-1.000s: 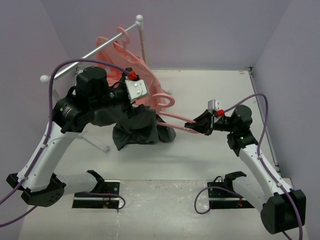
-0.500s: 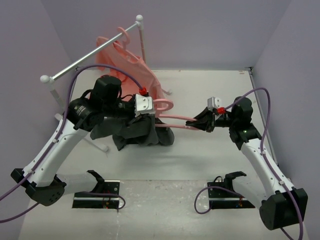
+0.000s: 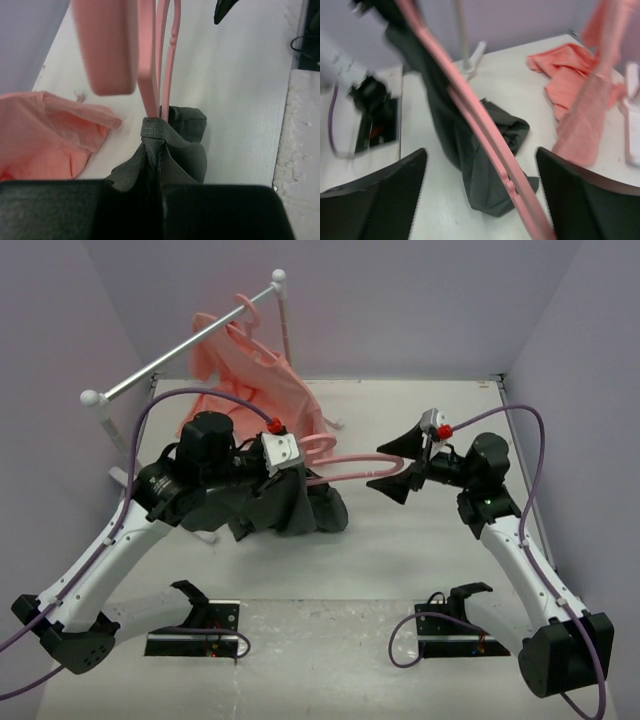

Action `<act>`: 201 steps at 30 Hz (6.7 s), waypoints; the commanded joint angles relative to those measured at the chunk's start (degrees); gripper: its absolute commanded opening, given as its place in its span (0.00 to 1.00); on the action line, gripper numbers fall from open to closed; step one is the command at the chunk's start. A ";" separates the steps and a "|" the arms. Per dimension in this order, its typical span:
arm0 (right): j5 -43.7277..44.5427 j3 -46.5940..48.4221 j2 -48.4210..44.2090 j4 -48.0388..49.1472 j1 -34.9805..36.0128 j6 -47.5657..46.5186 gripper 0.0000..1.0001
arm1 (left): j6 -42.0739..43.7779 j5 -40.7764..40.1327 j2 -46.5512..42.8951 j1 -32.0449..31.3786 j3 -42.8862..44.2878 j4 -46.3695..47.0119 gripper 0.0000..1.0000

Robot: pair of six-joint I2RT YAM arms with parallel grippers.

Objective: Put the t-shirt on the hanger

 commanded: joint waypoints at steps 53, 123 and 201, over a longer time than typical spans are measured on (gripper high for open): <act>58.70 15.05 13.88 -19.78 8.45 29.43 0.00 | -18.59 -16.09 -15.47 0.52 -8.03 15.24 0.00; 12.51 33.99 8.83 -28.64 9.65 11.91 0.00 | -28.60 -8.80 5.24 3.51 -2.91 18.64 1.00; 7.15 40.77 10.79 -24.47 13.33 9.82 0.00 | -44.95 29.55 13.10 0.34 0.84 42.37 0.49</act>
